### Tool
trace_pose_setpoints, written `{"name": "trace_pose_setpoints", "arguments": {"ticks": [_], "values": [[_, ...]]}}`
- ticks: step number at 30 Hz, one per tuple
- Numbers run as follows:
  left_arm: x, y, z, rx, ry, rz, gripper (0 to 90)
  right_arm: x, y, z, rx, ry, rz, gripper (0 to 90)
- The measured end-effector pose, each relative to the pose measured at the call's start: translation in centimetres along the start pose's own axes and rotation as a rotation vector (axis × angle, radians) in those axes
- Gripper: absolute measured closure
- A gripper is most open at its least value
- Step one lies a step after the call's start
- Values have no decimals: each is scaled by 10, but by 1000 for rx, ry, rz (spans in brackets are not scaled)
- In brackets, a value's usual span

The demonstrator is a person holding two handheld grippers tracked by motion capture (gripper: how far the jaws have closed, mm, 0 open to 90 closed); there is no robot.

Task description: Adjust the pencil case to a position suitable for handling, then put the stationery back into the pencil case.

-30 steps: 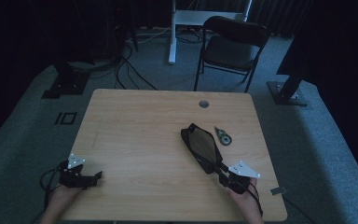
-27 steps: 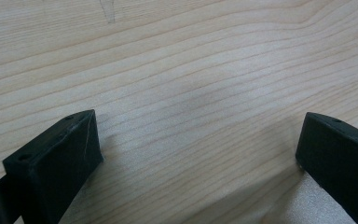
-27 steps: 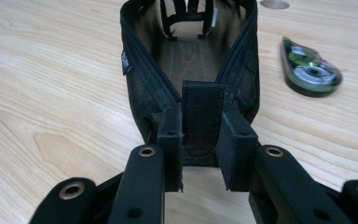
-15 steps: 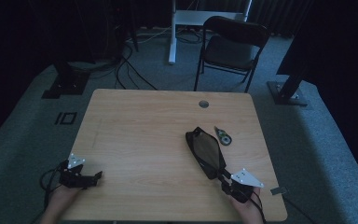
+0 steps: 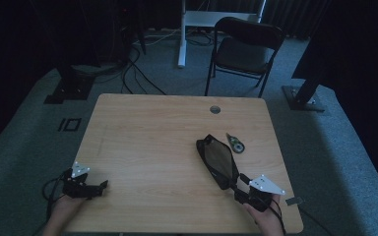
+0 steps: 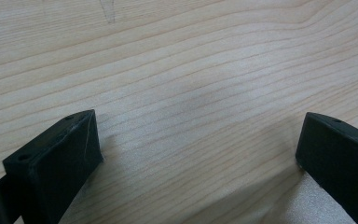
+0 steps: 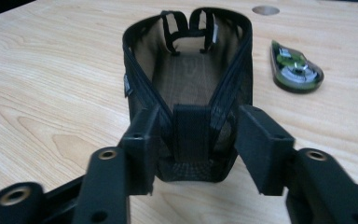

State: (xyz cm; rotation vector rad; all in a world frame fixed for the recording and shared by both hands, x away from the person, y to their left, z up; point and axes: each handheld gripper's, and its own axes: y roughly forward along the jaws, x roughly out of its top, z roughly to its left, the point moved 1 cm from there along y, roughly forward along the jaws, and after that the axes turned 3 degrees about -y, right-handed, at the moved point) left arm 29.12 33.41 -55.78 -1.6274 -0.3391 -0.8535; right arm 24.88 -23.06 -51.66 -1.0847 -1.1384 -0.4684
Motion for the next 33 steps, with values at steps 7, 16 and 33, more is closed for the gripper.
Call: {"name": "trace_pose_setpoints", "arguments": {"ticks": [7,16,33], "values": [[0,0,0,0,0,0,0,12,-1,-7,21,12,-47,325],[0,0,0,0,0,0,0,28,0,-33,-35,35,-72,245],[0,0,0,0,-2,-1,0,36,31,-85,-102,34,-31,186]]}}
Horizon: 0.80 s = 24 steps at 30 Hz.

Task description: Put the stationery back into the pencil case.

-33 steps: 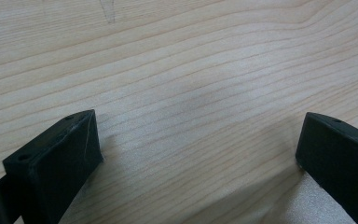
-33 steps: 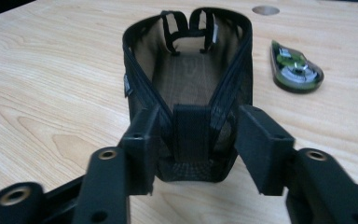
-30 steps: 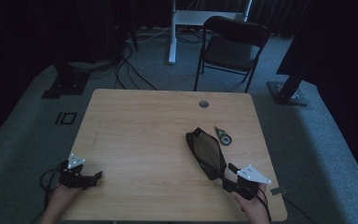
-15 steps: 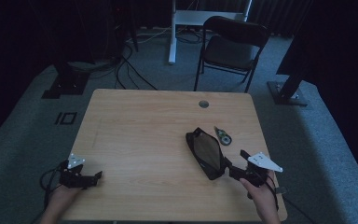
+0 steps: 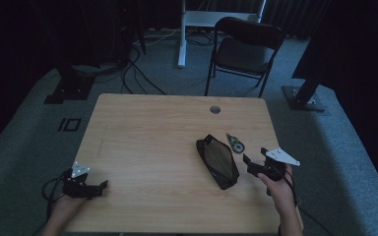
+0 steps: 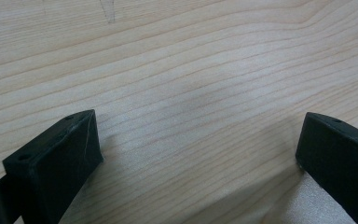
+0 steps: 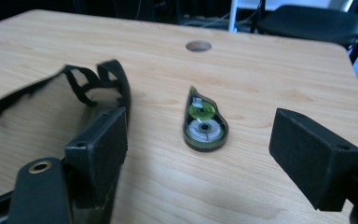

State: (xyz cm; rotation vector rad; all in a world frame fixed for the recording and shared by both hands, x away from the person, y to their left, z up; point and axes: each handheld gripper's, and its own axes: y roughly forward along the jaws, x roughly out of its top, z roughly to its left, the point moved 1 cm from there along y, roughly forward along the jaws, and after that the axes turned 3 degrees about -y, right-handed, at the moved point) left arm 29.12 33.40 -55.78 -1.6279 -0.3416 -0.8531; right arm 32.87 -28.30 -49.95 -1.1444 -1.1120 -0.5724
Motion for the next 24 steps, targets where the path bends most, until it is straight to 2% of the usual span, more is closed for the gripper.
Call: {"name": "trace_pose_setpoints", "arguments": {"ticks": [10,17,21,24], "values": [[0,0,0,3,-4,1,0,-3,27,-17,10,-12,44,187],[0,0,0,4,-5,1,0,-1,48,-22,15,-19,63,198],[0,0,0,5,-6,1,0,-1,61,-23,21,-42,105,201],[0,0,0,5,-6,1,0,-1,67,-24,23,-36,119,203]]}}
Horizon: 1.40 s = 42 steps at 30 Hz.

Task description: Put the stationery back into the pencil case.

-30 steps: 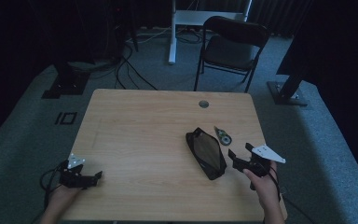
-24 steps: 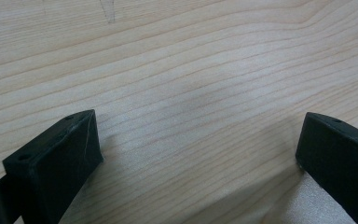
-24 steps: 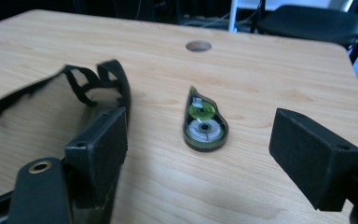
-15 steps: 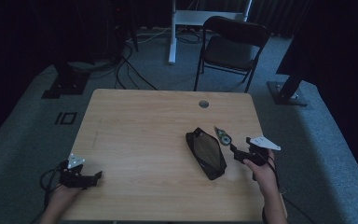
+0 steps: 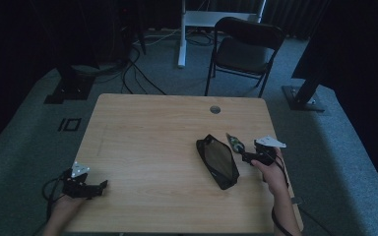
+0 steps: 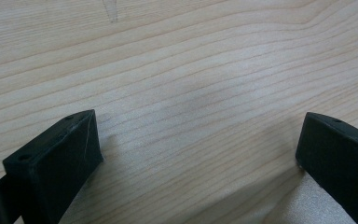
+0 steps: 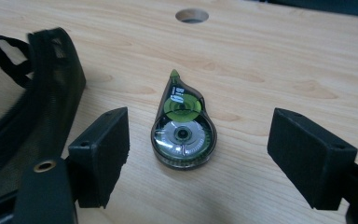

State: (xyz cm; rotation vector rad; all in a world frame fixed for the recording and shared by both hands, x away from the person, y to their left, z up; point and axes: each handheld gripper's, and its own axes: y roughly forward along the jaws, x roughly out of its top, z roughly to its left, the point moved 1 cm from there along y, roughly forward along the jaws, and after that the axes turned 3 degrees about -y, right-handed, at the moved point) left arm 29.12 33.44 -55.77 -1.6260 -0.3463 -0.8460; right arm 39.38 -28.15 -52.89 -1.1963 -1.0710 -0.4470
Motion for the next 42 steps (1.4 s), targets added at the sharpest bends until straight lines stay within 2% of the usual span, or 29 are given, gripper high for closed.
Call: {"name": "trace_pose_setpoints", "arguments": {"ticks": [2,8,22,25,30,36,39,42], "values": [[0,0,0,0,0,0,0,-1,8,-2,-9,17,23,203],[0,0,0,0,0,0,0,1,23,-2,-4,26,40,210],[0,0,0,0,-1,-1,0,7,51,2,-14,-3,103,217],[0,0,0,1,-1,-1,0,9,55,3,-9,-1,114,249],[0,0,0,0,-1,-1,0,9,62,4,-17,-31,131,279],[0,0,0,0,-1,-1,0,10,66,5,3,-16,142,342],[0,0,0,0,-1,-1,0,11,70,5,4,-25,166,370],[0,0,0,1,-1,-1,0,12,71,7,13,-34,165,380]]}}
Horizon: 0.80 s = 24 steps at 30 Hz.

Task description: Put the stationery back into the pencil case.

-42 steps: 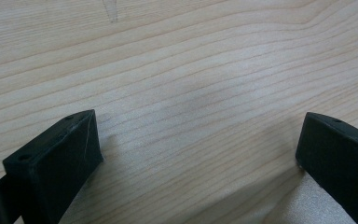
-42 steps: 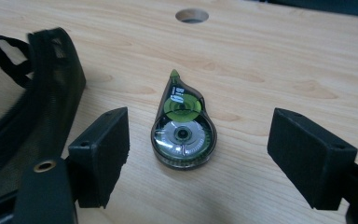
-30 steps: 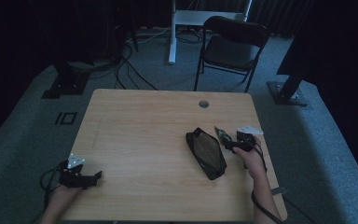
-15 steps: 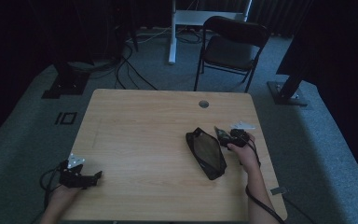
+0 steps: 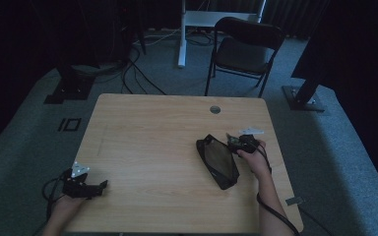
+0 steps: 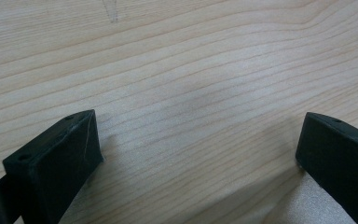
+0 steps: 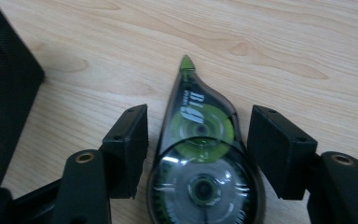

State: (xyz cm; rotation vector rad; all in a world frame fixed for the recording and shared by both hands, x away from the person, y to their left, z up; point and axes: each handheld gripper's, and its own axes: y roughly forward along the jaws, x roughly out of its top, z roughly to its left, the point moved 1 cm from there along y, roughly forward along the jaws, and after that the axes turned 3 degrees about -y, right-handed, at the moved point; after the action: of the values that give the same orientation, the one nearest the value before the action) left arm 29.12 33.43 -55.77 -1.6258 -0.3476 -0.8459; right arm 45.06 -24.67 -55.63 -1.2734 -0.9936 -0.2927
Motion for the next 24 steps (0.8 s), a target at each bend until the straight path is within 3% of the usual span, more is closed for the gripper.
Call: {"name": "trace_pose_setpoints", "arguments": {"ticks": [3,12,18,24], "values": [[0,0,0,0,0,0,0,0,0,-1,-20,18,-4,453],[0,0,0,0,0,0,0,4,-4,3,-45,10,31,483],[0,0,0,0,0,0,0,7,-12,2,-34,30,23,487],[0,0,0,0,0,0,0,11,-29,0,-61,66,15,488]]}}
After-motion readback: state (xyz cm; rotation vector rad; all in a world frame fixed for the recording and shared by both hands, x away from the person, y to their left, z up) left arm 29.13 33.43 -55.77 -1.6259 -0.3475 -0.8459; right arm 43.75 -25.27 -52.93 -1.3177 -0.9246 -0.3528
